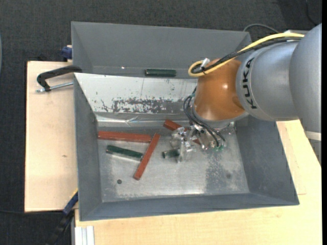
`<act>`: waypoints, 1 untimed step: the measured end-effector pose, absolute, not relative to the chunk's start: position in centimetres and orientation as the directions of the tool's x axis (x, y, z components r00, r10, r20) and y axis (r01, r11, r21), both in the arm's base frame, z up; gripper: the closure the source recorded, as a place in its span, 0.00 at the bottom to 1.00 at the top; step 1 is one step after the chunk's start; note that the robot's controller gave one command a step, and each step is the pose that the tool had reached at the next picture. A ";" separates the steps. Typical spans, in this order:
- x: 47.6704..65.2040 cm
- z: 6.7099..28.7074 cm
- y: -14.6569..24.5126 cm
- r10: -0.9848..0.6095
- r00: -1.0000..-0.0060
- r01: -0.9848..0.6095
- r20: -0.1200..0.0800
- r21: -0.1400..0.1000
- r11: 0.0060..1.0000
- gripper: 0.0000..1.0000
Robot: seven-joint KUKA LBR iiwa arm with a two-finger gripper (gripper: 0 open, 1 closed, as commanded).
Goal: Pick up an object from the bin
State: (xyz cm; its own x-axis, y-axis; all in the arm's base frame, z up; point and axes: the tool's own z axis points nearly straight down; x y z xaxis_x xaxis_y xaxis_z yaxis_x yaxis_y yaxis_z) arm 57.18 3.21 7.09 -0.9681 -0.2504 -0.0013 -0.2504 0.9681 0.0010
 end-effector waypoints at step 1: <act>57.2 7.1 3.2 -0.251 -0.968 -0.251 -0.001 0.001 0.968 1.00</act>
Offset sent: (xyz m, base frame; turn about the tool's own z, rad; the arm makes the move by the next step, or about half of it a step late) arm 0.0000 -0.0001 0.0444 0.0000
